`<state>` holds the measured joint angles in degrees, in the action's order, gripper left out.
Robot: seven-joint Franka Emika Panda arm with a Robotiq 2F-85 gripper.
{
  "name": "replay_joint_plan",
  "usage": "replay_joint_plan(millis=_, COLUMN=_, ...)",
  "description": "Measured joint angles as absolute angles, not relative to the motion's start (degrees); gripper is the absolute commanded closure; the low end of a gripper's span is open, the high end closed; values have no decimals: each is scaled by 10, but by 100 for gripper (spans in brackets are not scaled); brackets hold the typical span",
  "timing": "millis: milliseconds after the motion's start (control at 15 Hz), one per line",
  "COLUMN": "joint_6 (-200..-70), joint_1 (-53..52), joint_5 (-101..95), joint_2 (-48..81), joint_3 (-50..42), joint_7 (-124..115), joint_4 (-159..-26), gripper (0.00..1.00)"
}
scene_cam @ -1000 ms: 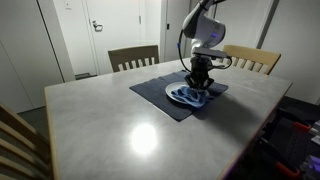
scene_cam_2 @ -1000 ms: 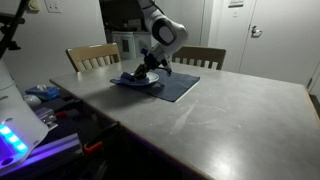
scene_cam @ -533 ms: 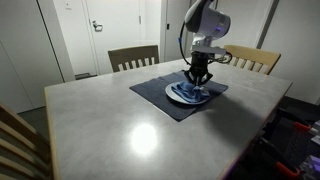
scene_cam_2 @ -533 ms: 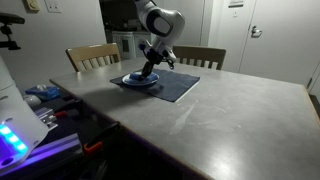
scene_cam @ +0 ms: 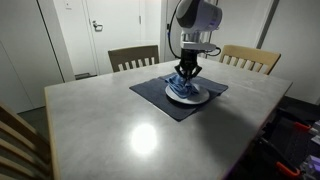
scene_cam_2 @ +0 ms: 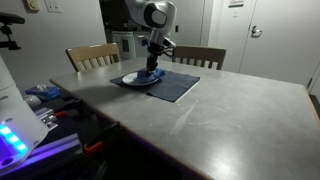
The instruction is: Use the blue towel to wipe the white plate
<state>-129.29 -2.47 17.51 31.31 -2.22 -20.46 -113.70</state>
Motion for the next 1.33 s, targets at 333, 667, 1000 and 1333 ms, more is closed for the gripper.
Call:
replay_joint_plan(millis=333, joint_6=-1302, joint_1=-34, joint_5=150, joint_2=325, joint_3=3, joint_7=-149, joint_4=-1098, gripper=98)
replay_joint_plan(millis=667, joint_6=-1279, joint_1=-33, joint_5=150, joint_2=345, joint_3=21, joint_7=-75, joint_4=-1074, gripper=98)
replay_joint_plan(millis=1000, joint_6=-1186, joint_1=-28, joint_5=149, joint_2=357, joint_3=28, joint_7=-16, joint_4=-1051, gripper=98)
replay_joint_plan(millis=1333, joint_6=-1113, joint_1=-28, joint_5=149, joint_2=359, joint_3=29, joint_7=15, joint_4=-1042, gripper=98)
